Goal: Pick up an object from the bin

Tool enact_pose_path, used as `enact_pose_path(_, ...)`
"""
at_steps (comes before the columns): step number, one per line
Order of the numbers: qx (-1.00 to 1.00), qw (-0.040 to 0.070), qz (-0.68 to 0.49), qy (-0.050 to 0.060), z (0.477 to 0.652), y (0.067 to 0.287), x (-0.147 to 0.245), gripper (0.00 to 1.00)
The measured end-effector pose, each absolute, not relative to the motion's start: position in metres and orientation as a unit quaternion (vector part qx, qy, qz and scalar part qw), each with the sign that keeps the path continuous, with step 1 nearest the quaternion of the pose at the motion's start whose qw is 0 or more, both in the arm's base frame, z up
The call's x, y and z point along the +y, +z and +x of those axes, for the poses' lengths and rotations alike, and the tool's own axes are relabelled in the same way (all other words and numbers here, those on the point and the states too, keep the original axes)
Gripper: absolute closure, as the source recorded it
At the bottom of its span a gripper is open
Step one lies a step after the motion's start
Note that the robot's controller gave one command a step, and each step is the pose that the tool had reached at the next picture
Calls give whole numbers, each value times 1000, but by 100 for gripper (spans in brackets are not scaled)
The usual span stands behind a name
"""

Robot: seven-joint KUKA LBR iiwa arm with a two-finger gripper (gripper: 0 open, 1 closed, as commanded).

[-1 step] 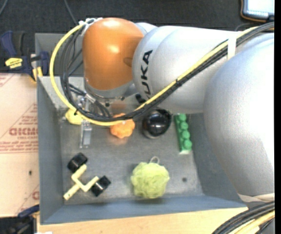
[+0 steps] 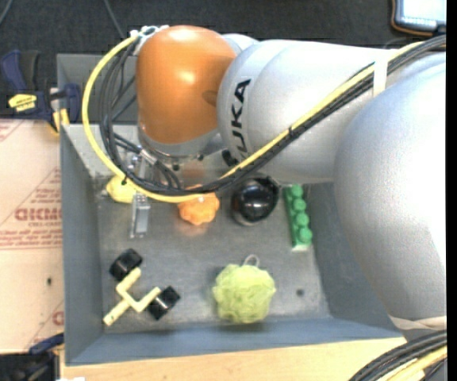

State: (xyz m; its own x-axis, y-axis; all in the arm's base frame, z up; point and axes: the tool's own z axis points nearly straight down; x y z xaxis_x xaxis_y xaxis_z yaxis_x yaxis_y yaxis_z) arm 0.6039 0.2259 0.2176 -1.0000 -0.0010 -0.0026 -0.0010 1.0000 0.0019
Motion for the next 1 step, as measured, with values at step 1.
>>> enact_pose_path(1,999,5,-34,1,604,189,228,0)
